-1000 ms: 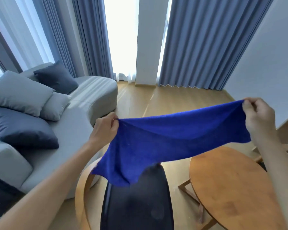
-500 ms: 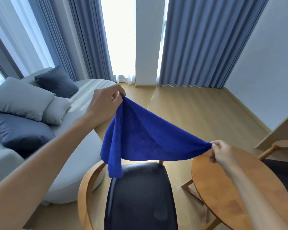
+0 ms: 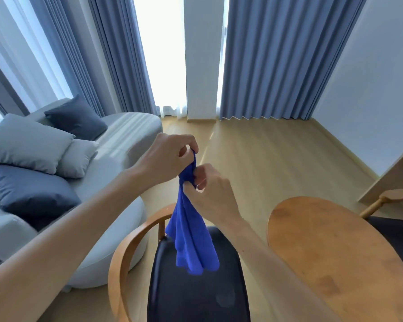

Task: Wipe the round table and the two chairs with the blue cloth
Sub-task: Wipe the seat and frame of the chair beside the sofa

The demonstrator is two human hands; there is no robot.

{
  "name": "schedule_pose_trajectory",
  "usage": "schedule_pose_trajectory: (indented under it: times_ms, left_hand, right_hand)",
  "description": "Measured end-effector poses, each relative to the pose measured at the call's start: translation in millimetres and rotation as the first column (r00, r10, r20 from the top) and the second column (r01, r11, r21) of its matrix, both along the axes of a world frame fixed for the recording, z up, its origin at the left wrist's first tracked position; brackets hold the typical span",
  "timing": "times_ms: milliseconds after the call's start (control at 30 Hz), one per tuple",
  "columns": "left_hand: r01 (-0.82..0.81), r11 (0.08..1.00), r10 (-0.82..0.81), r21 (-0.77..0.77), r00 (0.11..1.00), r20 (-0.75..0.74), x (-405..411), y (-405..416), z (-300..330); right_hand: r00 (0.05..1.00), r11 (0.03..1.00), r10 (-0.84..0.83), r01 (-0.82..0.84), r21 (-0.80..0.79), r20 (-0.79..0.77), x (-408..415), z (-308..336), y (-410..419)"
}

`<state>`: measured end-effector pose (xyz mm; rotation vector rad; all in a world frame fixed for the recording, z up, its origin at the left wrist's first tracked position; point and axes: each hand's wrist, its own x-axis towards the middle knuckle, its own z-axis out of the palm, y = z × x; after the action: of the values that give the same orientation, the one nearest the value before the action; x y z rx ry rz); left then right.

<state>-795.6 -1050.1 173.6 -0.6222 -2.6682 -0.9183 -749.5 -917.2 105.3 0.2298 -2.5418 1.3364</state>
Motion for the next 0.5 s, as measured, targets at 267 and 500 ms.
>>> schedule_pose_trajectory:
  times_ms: [267, 500]
  left_hand:
    - [0.011, 0.999, -0.007, -0.046, 0.997, 0.081, 5, -12, 0]
    - [-0.001, 0.999, 0.005, -0.052, 0.998, 0.063, 6, -12, 5]
  right_hand:
    - [0.997, 0.999, 0.04, -0.037, 0.04, -0.062, -13, -7, 1]
    - [0.987, 0.984, -0.009, 0.038, 0.176, -0.161, -30, -21, 2]
